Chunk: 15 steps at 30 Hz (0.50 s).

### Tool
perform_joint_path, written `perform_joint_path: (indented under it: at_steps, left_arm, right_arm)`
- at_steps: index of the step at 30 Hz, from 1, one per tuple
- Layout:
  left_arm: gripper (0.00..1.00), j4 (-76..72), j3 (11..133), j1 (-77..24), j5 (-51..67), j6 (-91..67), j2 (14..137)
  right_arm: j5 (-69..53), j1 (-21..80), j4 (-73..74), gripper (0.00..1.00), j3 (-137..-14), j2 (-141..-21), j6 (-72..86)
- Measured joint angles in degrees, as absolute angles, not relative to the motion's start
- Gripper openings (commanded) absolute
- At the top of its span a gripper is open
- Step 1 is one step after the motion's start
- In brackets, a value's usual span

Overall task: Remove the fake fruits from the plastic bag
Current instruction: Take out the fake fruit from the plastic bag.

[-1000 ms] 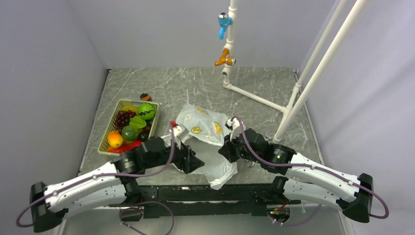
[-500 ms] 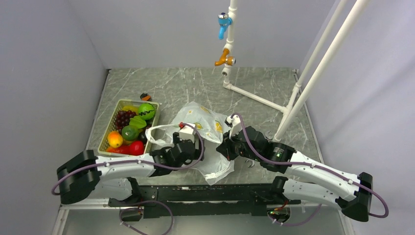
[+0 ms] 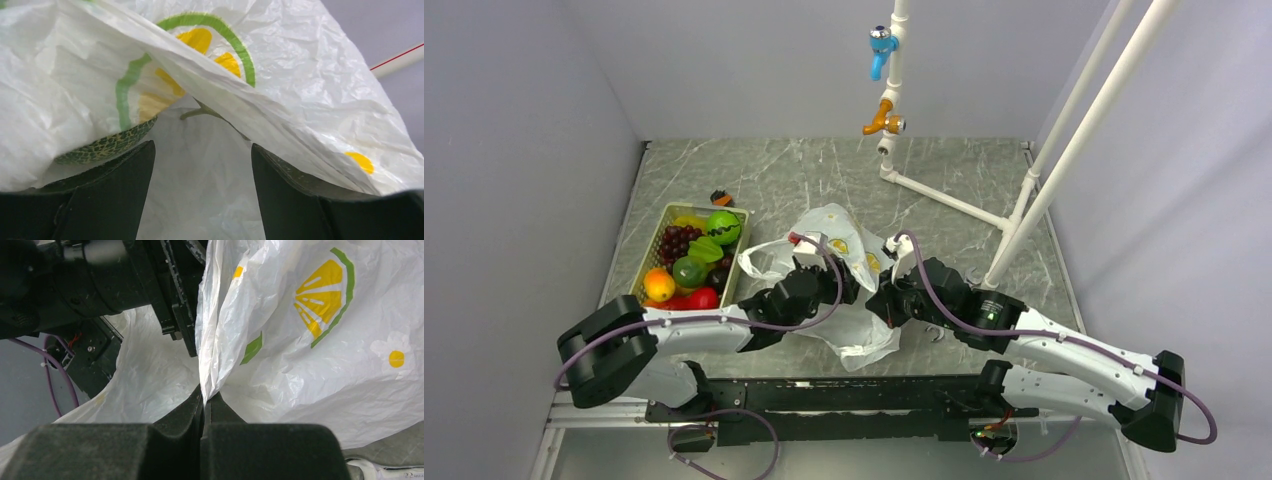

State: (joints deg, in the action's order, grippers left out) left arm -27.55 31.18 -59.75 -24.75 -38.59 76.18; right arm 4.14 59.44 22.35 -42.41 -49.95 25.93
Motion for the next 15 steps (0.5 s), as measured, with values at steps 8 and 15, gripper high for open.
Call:
perform_joint_path:
  at_steps: [8, 15]
  left_arm:
    - [0.69, -38.3, 32.4, -57.8, -16.9, -39.1, 85.0]
    - [0.59, -45.3, 33.9, -57.8, -15.6, -39.3, 89.6]
  right_arm:
    - [4.1, 59.4, 22.4, 0.00, -42.4, -49.9, 25.9]
    - [4.2, 59.4, 22.5, 0.00, -42.4, -49.0, 25.9]
